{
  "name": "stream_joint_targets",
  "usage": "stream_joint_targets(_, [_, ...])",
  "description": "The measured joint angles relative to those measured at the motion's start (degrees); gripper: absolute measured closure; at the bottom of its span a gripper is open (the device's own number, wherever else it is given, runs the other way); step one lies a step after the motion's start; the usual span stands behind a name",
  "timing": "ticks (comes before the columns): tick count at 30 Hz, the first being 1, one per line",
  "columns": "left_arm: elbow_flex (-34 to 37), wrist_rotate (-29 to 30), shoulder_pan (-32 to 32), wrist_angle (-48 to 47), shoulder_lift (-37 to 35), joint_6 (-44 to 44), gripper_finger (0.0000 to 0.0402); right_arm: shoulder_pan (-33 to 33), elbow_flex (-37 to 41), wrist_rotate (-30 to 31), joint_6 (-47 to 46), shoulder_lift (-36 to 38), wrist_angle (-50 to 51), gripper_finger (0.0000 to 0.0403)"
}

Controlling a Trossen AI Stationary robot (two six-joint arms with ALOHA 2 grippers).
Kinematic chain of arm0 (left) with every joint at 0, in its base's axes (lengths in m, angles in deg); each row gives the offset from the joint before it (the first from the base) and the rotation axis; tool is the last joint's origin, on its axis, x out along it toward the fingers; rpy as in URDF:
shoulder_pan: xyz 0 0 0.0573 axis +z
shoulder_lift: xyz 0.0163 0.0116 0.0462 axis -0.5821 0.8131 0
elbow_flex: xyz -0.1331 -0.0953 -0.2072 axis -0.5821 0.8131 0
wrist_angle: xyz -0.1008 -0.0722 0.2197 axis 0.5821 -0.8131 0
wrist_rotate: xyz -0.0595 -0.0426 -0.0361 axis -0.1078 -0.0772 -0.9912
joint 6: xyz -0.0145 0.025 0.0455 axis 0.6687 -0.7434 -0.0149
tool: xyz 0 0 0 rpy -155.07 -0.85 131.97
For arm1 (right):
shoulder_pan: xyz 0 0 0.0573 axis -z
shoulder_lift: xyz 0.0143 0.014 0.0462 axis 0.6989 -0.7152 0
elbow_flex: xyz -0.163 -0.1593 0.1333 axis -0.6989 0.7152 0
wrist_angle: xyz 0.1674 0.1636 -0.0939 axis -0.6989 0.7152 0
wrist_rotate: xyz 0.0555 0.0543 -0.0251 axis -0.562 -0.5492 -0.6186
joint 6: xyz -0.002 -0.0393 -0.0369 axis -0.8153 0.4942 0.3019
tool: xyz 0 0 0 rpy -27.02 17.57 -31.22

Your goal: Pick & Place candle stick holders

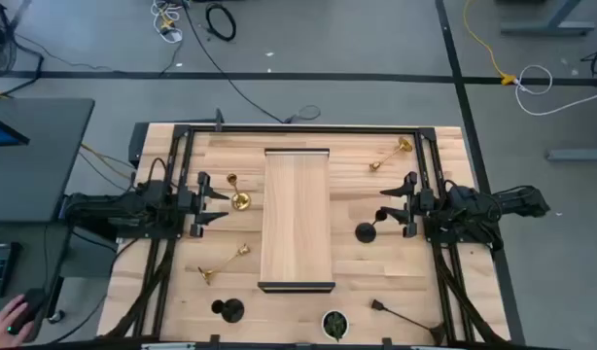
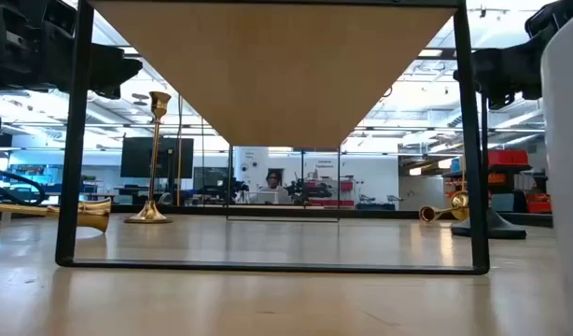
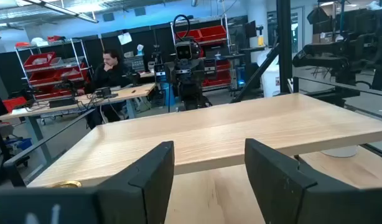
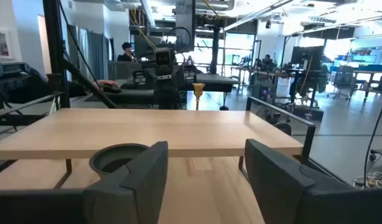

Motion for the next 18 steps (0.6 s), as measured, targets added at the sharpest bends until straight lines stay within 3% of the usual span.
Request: stream_joint_targets(18, [-0.02, 0.01, 0.01, -0.02, 0.0, 0.0, 0.0204, -0.01, 0.0, 0.01, 0.01, 0.01, -0.01, 0.0188])
